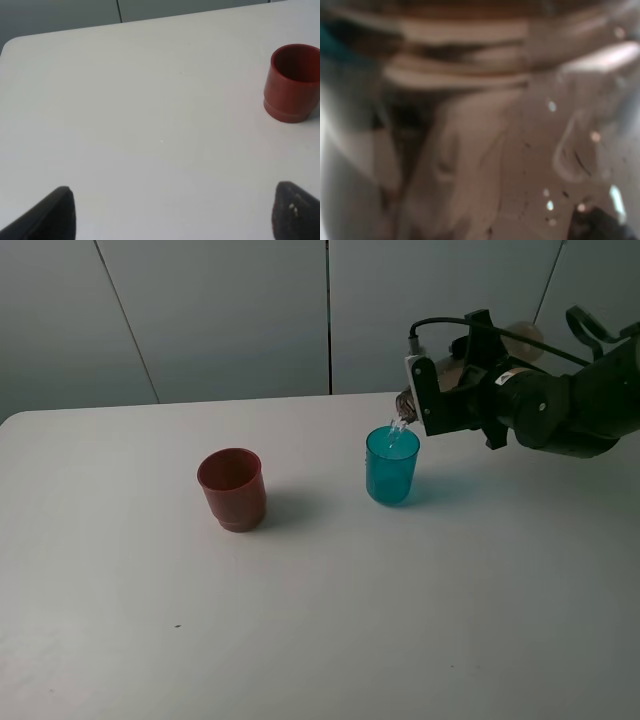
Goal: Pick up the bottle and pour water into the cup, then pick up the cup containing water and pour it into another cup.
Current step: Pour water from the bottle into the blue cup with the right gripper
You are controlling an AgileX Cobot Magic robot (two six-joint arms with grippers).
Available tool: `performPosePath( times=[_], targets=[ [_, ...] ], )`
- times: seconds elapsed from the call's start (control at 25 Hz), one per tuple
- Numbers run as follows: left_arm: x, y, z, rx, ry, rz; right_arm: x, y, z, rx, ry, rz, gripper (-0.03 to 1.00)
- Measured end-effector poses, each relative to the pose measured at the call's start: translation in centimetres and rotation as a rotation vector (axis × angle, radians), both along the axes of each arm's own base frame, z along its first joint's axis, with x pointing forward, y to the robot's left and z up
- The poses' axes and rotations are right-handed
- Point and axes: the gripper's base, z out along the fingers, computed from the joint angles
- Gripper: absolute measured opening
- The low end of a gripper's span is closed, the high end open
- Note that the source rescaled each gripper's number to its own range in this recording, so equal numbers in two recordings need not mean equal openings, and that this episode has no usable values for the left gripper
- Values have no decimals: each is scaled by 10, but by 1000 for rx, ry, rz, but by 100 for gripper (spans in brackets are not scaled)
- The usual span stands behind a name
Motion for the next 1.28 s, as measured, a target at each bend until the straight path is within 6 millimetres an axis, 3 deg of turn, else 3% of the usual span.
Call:
performPosePath(
  times=[1.28],
  targets=[
    [0, 0, 0, 0, 0, 0, 7, -3, 7, 3, -33, -18, 0]
  ],
)
